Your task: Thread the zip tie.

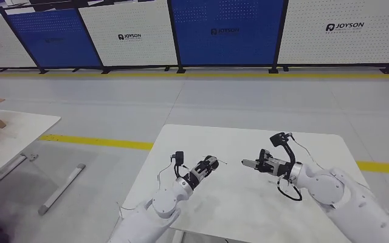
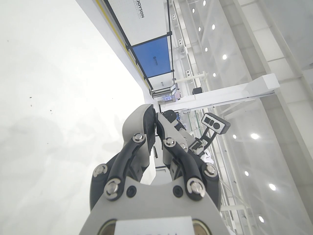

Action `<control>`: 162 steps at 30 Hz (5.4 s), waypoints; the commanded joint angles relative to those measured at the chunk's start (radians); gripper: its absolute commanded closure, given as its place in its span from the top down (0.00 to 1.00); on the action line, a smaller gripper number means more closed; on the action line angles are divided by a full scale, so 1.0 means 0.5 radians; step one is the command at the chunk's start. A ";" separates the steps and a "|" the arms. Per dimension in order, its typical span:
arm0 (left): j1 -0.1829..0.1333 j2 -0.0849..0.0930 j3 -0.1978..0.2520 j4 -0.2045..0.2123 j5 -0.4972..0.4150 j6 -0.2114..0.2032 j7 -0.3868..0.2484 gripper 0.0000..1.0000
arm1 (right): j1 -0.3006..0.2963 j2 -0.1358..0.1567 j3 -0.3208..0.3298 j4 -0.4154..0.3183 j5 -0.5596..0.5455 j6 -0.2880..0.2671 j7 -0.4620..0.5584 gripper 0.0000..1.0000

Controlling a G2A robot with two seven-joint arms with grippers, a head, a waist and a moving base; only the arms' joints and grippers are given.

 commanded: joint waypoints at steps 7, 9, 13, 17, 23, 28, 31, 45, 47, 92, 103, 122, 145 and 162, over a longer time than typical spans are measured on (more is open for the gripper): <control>0.027 -0.009 -0.010 0.052 0.028 -0.361 -0.072 0.00 | -0.030 -0.072 0.031 0.109 0.532 0.000 0.265 1.00; 0.027 -0.009 -0.010 0.052 0.028 -0.361 -0.072 0.00 | -0.030 -0.072 0.031 0.109 0.532 0.000 0.265 1.00; 0.027 -0.009 -0.010 0.052 0.028 -0.361 -0.072 0.00 | -0.030 -0.072 0.031 0.109 0.532 0.000 0.265 1.00; 0.026 -0.010 -0.012 0.050 0.042 -0.355 -0.057 0.00 | -0.030 -0.072 0.031 0.109 0.532 0.000 0.265 1.00; 0.030 -0.027 0.009 0.040 0.199 -0.361 0.082 0.00 | -0.104 -0.114 0.122 0.147 1.161 0.000 0.657 1.00; 0.034 -0.035 0.017 0.036 0.255 -0.361 0.124 0.00 | -0.093 -0.173 0.128 0.311 1.518 0.000 0.929 1.00; 0.034 -0.035 0.017 0.036 0.255 -0.361 0.124 0.00 | -0.093 -0.173 0.128 0.311 1.518 0.000 0.929 1.00; 0.058 -0.050 0.010 -0.032 0.301 -0.361 0.131 0.00 | -0.062 -0.238 0.098 0.381 1.652 0.239 1.003 1.00; 0.058 -0.050 0.010 -0.032 0.301 -0.361 0.131 0.00 | -0.062 -0.238 0.098 0.381 1.652 0.239 1.003 1.00; 0.058 -0.050 0.010 -0.032 0.301 -0.361 0.131 0.00 | 0.303 -0.572 -0.242 1.097 2.758 1.360 1.166 0.76; 0.058 -0.050 0.010 -0.032 0.301 -0.361 0.131 0.00 | 0.426 -0.668 -0.431 1.317 2.835 1.360 1.205 0.45; 0.058 -0.050 0.010 -0.032 0.301 -0.361 0.131 0.00 | 0.496 -0.744 -0.555 1.480 2.886 1.360 1.319 0.31; 0.058 -0.050 0.010 -0.032 0.301 -0.361 0.131 0.03 | 0.520 -0.774 -0.571 1.549 2.832 1.360 1.372 0.00; 0.058 -0.050 0.010 -0.032 0.301 -0.361 0.131 0.38 | 0.508 -0.766 -0.519 1.514 2.725 1.360 1.374 0.00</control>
